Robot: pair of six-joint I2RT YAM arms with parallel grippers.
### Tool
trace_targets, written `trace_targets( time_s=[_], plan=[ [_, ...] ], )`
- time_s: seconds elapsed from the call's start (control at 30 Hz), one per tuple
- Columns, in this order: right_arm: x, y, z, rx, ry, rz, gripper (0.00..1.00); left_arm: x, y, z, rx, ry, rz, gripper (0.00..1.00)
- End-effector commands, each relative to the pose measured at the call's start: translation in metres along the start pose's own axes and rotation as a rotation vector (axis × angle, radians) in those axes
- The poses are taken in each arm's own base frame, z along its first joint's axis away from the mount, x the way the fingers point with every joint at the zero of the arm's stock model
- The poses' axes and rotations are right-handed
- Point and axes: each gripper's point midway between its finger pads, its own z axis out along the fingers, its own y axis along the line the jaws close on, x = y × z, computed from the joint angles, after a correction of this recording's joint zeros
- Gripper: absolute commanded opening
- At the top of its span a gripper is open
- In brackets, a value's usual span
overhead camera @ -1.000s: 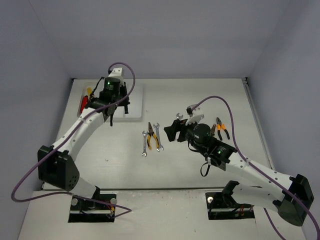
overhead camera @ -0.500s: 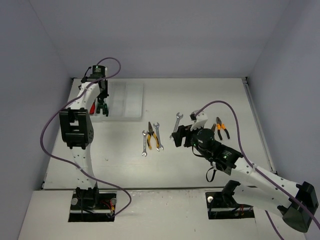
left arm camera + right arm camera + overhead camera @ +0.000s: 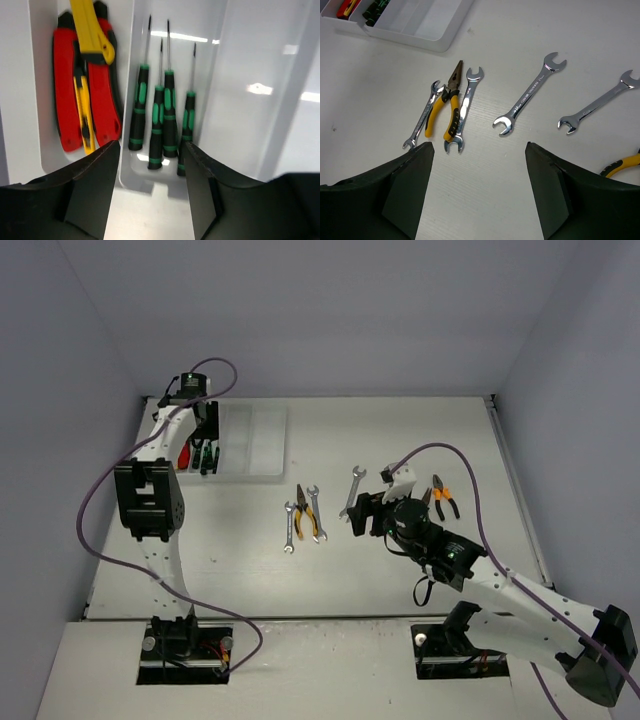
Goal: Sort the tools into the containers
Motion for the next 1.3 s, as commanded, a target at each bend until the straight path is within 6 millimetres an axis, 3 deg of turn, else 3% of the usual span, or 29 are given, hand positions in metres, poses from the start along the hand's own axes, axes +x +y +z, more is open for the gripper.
trace_targets(
  time_s=[0.0,0.07,0.2,0.4,0.53,0.63,0.8,1.1,1.27],
  plan=[
    [-0.018,-0.005,-0.001,0.038,-0.068,0.012,0.71,-0.021,-0.031,-0.100,0.117,-0.154,-0.148,0.50],
    [-0.018,-0.007,-0.001,0.043,-0.070,0.014,0.72,-0.007,-0.054,-0.124,0.164,-0.158,-0.171,0.50],
    [-0.017,-0.008,-0.004,0.043,-0.071,0.020,0.72,0.053,-0.120,-0.153,0.261,-0.099,-0.119,0.50],
    [-0.015,-0.011,-0.011,0.035,-0.081,0.033,0.72,0.126,-0.186,-0.167,0.333,-0.015,-0.007,0.50],
    [-0.016,-0.012,-0.016,0.030,-0.095,0.050,0.71,0.159,-0.206,-0.160,0.338,0.017,0.019,0.47],
    [-0.016,-0.012,-0.019,0.029,-0.096,0.056,0.72,0.172,-0.222,-0.156,0.341,0.024,0.039,0.44],
    [-0.017,-0.014,-0.022,0.029,-0.099,0.064,0.72,0.184,-0.232,-0.138,0.320,0.052,0.060,0.42],
    [-0.017,-0.016,-0.028,0.038,-0.097,0.073,0.72,0.187,-0.236,-0.113,0.271,0.052,0.068,0.36],
    [-0.016,-0.018,-0.030,0.043,-0.093,0.073,0.72,0.184,-0.231,-0.112,0.250,0.037,0.063,0.33]
  ],
)
